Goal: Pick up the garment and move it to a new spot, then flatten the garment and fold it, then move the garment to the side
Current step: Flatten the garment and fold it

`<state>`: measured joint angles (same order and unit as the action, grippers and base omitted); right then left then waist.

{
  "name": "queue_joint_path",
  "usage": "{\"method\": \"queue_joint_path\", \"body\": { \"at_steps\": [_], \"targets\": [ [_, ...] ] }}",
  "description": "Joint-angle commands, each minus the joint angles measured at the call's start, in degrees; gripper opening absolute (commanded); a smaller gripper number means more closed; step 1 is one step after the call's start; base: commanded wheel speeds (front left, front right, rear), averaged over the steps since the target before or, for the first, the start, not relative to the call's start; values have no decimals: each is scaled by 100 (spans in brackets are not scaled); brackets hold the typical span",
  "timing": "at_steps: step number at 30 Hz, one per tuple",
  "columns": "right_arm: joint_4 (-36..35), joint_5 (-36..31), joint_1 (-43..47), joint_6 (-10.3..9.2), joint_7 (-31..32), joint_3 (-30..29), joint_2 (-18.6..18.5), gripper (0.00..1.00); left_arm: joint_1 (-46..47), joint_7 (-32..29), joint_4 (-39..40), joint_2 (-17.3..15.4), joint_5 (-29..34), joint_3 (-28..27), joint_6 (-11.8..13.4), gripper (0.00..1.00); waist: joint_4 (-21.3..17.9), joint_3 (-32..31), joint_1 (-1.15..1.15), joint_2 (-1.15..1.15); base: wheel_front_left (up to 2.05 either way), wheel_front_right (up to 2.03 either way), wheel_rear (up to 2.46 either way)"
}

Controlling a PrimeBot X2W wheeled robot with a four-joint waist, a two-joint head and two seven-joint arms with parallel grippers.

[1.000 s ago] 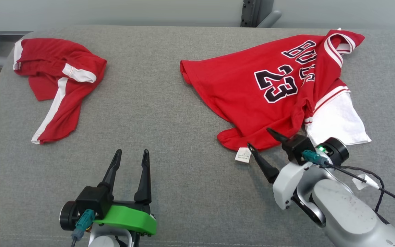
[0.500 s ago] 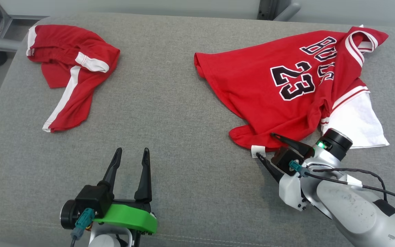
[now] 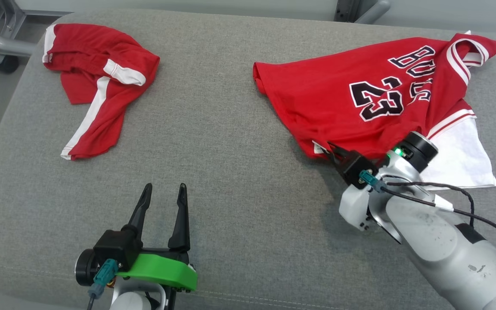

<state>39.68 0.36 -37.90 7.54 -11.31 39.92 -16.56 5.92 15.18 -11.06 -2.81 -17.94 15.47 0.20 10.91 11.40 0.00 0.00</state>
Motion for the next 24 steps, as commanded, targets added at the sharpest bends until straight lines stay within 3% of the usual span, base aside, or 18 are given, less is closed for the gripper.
{"method": "queue_joint_path", "body": {
  "at_steps": [1,10,15,24],
  "targets": [
    [-32,-31,-115,-10,-118,-124,116,0,33,0,-4,-15,-20,-17,19,100,-14,-20,0,0,0,0,0],
    [-561,-375,-349,-10,-388,-790,930,0,49,0,-17,-15,-24,1,-8,100,3,-81,0,0,0,0,0],
    [-436,-409,-93,-10,-388,-537,1221,0,99,0,-16,-15,-55,42,-17,100,107,-43,0,0,0,0,0],
    [164,-293,408,-9,-390,169,1371,0,135,0,-12,-15,-124,99,25,100,329,40,0,0,0,0,0]
  ]
}}
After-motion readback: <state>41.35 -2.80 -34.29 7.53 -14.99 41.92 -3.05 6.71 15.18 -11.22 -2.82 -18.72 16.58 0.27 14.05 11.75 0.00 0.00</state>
